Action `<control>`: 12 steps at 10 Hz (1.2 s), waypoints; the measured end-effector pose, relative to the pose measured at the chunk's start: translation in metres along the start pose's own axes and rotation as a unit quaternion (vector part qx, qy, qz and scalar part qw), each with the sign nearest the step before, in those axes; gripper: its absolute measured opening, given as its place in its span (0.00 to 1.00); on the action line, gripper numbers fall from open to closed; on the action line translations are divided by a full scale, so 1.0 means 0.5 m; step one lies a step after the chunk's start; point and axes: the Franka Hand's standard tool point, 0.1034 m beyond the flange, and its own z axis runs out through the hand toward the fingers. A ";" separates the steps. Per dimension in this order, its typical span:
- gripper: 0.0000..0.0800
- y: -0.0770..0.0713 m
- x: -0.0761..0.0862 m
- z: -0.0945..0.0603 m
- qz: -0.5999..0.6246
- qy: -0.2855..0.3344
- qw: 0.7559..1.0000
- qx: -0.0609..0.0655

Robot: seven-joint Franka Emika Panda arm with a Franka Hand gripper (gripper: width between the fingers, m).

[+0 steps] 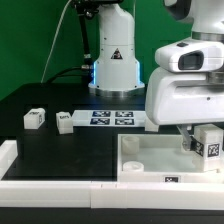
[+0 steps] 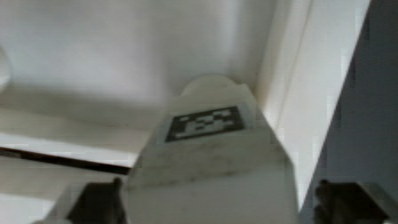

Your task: Assemble one leg

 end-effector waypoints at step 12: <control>0.36 0.022 0.000 0.003 0.608 -0.001 0.794 0.010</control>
Offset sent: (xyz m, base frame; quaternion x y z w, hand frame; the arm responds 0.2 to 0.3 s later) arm 0.0000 -0.0021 -0.0036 0.0095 -0.0055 0.3781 0.9257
